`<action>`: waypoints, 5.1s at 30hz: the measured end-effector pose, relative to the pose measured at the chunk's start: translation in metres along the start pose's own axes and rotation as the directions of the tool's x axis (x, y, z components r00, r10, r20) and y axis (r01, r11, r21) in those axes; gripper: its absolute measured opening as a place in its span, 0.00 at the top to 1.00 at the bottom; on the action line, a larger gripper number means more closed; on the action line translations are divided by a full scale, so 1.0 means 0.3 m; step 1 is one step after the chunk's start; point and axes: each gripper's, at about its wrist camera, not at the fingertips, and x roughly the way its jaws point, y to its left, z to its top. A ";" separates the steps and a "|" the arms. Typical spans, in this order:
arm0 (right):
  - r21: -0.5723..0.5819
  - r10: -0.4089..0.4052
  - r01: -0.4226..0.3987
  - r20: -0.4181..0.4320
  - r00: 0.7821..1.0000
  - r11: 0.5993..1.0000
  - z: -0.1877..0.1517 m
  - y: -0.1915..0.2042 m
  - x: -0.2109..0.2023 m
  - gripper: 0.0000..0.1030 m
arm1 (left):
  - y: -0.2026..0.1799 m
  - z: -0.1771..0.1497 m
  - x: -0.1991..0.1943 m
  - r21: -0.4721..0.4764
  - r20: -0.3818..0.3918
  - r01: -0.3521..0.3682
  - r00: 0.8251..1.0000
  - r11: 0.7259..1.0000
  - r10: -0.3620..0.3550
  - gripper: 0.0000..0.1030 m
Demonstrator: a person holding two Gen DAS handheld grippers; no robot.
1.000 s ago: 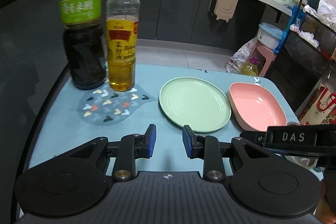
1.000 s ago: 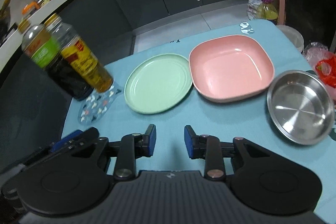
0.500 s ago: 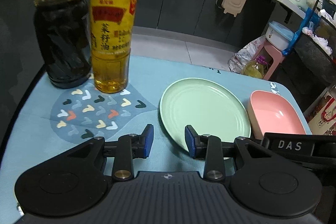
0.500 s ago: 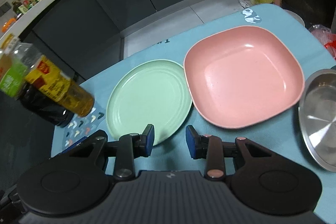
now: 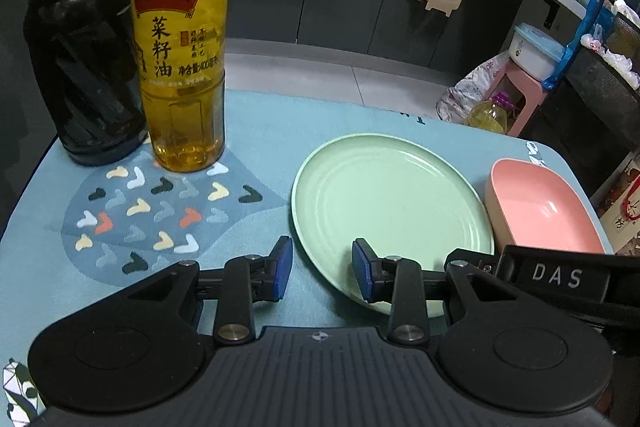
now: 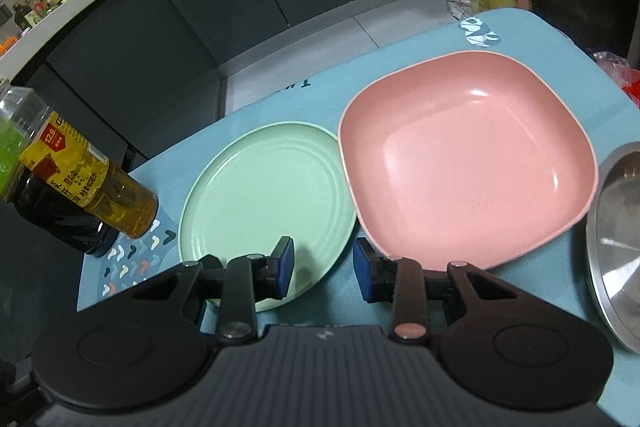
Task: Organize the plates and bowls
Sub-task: 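Move both grippers to the pale green plate's rim, then close both grippers on the green plate's rim, then lift the green plate with both grippers and carry it toward the stacked bowls, then lower the green plate onto the stack and open both grippers, then move both grippers to the pink square dish's rim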
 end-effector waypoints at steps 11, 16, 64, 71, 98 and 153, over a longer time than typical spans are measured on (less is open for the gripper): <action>-0.104 -0.025 0.027 0.020 0.999 0.994 -0.024 0.018 -0.017 0.81 | 0.004 -0.021 -0.056 0.055 0.039 -0.028 0.999 0.998 0.026 0.81; -0.116 0.000 0.002 0.017 1.000 0.993 -0.046 0.041 -0.067 0.81 | 0.040 -0.040 -0.144 0.051 0.054 -0.025 0.998 0.998 0.022 0.81; -0.324 0.028 -0.052 -0.079 0.996 0.945 -0.407 0.432 -0.256 0.81 | 0.441 -0.309 -0.522 -0.129 0.096 -0.068 0.992 0.989 0.081 0.81; -0.328 -0.008 -0.032 -0.120 0.993 0.944 -0.434 0.437 -0.214 0.81 | 0.459 -0.328 -0.494 -0.136 0.060 -0.067 0.995 0.988 0.076 0.82; -0.305 -0.019 -0.028 -0.150 0.988 0.952 -0.429 0.395 -0.215 0.80 | 0.452 -0.354 -0.522 -0.173 -0.031 -0.182 0.983 0.968 0.179 0.71; -0.045 -0.048 0.051 0.066 0.997 0.998 -0.022 -0.270 -0.343 0.66 | -0.278 -0.074 -0.268 0.030 -0.016 0.158 0.987 0.987 -0.158 0.70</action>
